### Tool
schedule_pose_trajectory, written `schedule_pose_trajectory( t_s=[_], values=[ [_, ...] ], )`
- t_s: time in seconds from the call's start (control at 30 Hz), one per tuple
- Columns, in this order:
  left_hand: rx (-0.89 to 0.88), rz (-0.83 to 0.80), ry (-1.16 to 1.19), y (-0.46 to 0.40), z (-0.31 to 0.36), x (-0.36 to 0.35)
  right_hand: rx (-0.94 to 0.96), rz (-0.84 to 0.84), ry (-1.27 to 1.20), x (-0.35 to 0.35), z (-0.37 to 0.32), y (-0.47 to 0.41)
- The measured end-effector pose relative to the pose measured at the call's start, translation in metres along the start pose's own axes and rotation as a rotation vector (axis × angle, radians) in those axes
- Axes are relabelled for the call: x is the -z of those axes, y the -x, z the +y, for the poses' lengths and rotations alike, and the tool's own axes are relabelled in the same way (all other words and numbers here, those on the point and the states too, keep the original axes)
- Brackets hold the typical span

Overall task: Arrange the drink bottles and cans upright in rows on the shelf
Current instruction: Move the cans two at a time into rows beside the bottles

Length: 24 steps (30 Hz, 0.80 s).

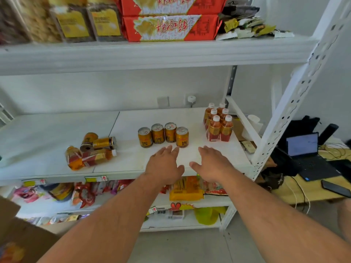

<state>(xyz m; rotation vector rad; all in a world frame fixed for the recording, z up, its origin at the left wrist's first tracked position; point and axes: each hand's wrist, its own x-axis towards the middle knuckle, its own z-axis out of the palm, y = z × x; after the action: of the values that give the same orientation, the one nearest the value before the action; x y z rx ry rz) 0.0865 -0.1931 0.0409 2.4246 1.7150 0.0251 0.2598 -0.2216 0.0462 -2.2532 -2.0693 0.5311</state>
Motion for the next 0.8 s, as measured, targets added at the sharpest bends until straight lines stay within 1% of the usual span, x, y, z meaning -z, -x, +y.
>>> schedule_pose_trajectory(
  t_s=[0.27, 0.43, 0.63, 0.8],
  values=[
    [0.105, -0.035, 0.0, 0.034, 0.004, -0.001, 0.076, -0.034, -0.027, -0.004, -0.005, 0.017],
    [0.141, -0.037, -0.003, 0.049, -0.002, -0.006, 0.1, -0.042, -0.059, -0.012, -0.012, 0.021],
    [0.139, -0.014, 0.04, 0.037, -0.03, -0.004, 0.085, -0.04, -0.069, -0.016, -0.029, 0.006],
    [0.096, 0.011, 0.067, 0.009, -0.064, 0.0, 0.023, -0.019, -0.092, -0.02, -0.049, -0.02]
  ],
)
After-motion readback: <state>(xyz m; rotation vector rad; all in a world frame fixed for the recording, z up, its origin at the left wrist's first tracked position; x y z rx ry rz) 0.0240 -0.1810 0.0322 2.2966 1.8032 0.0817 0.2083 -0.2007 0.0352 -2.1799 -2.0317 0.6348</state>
